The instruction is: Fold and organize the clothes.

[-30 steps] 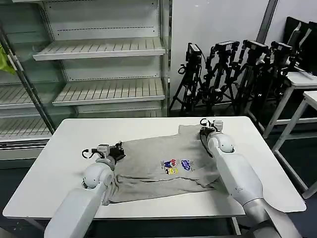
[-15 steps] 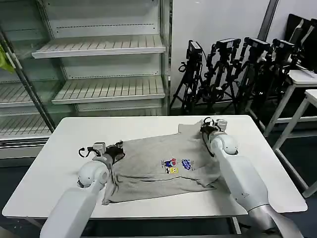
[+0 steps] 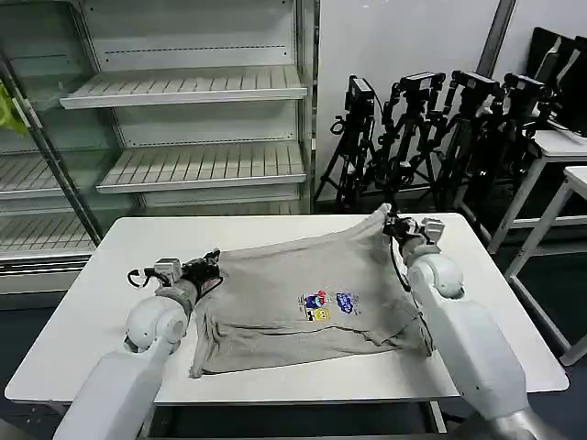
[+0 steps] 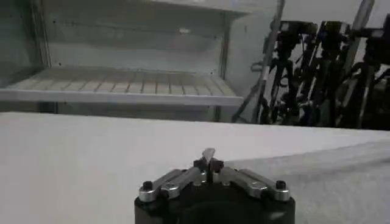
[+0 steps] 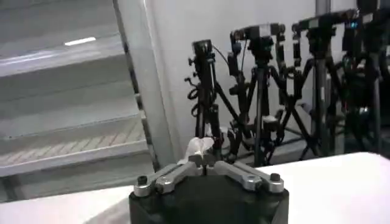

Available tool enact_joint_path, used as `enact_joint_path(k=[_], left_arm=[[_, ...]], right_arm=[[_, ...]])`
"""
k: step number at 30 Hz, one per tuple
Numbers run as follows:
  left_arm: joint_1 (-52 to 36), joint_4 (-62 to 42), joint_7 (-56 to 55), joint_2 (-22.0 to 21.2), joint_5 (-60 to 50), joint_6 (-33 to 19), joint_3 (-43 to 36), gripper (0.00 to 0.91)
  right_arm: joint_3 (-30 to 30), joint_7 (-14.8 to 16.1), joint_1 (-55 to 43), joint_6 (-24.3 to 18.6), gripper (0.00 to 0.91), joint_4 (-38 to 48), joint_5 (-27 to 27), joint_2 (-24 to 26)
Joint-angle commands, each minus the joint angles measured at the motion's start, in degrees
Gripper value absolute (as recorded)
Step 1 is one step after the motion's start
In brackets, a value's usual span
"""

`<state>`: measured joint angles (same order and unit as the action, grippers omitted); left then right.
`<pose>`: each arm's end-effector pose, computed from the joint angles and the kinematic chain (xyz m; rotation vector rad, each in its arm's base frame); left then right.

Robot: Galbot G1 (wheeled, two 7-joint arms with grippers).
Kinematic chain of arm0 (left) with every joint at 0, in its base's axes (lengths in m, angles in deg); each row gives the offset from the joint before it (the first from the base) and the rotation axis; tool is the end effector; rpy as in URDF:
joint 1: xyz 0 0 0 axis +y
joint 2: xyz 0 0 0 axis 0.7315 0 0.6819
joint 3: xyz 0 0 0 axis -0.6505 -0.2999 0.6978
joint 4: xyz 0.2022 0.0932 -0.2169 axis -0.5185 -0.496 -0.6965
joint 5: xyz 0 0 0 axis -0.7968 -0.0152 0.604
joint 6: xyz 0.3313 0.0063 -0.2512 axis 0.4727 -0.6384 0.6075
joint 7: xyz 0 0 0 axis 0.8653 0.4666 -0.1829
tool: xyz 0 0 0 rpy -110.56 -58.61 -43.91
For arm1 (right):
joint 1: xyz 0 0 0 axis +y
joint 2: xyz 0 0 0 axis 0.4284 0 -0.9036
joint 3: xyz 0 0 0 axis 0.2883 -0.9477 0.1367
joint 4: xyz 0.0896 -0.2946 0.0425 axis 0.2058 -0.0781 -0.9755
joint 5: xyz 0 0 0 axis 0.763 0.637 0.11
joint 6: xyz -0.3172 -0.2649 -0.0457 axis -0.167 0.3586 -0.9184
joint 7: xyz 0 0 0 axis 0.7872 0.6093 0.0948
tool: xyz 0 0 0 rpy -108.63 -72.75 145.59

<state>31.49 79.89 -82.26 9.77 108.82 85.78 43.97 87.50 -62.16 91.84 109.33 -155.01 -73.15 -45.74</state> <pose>0.4421 0.0194 -0.1811 -0.1681 -2.7657 0.0807 0.5058 -0.0379 -0.1655 0.1355 -2.9489 -0.1707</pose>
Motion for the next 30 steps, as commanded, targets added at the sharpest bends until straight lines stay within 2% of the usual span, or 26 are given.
enact_joint_path(k=[1,8,14,19,30], left_arm=[[12.57,14.85,0.41,4.09,-3.25,0.74,1.89,0.05],[19.91,20.39,0.79,6.2,-9.04,1.02,3.45,0.05],[24.91,20.96,1.29,6.31,-14.72,0.55,3.0,0.05],[25.91,19.49,1.62,5.5,-16.56,0.08,2.19,0.05],[24.9,17.4,2.01,3.36,-18.71,-0.04,1.16,0.071]], right_arm=[[3.27,0.1,16.35,-0.3,0.0,-19.22,2.93,5.38],[7.51,1.08,28.35,0.76,0.0,-25.45,7.65,6.76],[11.12,1.84,34.16,2.42,0.0,-27.4,11.89,5.39],[12.1,1.39,34.99,3.29,0.0,-25.05,14.05,4.1],[11.79,0.03,34.09,7.47,0.0,-22.74,14.24,0.99]])
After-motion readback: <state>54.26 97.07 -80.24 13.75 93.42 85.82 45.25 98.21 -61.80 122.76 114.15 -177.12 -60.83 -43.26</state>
